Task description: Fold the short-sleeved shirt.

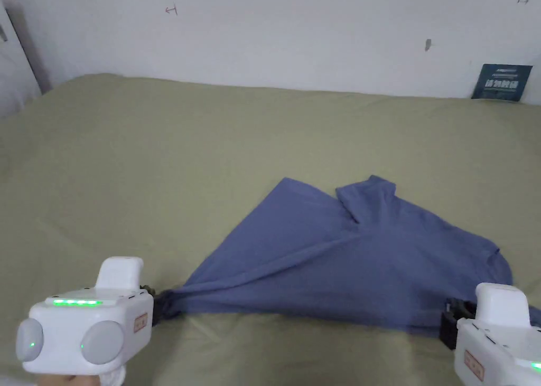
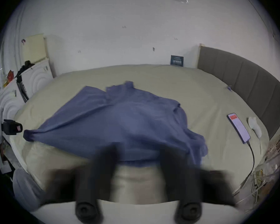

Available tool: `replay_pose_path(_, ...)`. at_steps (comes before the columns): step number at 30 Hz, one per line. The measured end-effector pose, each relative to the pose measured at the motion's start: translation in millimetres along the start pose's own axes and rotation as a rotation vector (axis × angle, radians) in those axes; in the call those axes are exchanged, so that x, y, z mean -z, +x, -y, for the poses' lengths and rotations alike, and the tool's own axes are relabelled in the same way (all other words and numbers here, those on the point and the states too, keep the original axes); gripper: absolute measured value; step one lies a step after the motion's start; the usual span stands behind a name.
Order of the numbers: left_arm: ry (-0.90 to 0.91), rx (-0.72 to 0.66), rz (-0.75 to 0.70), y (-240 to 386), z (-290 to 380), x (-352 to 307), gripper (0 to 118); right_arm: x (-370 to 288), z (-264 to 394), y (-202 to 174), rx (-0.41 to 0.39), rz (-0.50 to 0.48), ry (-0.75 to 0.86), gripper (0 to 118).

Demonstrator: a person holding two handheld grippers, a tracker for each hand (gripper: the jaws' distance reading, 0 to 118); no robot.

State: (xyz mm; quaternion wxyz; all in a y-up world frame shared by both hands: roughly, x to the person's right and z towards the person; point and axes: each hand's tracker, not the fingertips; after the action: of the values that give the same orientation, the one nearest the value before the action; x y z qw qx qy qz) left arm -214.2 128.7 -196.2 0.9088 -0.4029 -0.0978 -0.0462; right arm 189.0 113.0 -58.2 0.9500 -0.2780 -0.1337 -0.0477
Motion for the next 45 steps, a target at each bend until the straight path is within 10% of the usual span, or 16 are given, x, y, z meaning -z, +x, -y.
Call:
replay_pose_path(11,0.007,-0.008,0.04,-30,-1,24,2,11,8,-37,-0.035,-0.077,-0.038,0)
replay_pose_path(12,0.009,0.011,0.037,-30,-3,28,21,12,7,-38,-0.035,-0.083,-0.044,0)
replay_pose_path(14,-0.009,0.039,0.03,-24,-9,34,116,15,8,-39,-0.035,-0.084,-0.055,0)
replay_pose_path(15,-0.034,0.045,0.038,-22,-8,44,118,16,10,-38,-0.04,-0.082,-0.067,0)
replay_pose_path(19,-0.091,0.075,0.029,-26,-5,83,75,22,18,-36,-0.05,-0.084,-0.112,0)
replay_pose_path(22,-0.094,0.096,0.056,-21,-6,92,1,27,22,-33,-0.044,-0.074,-0.142,0)
replay_pose_path(33,-0.131,0.066,0.076,-12,-7,88,1,70,-31,9,0.001,-0.063,-0.135,0)
replay_pose_path(45,-0.12,-0.011,0.104,-6,-16,78,1,277,-165,80,-0.187,-0.018,-0.282,0)
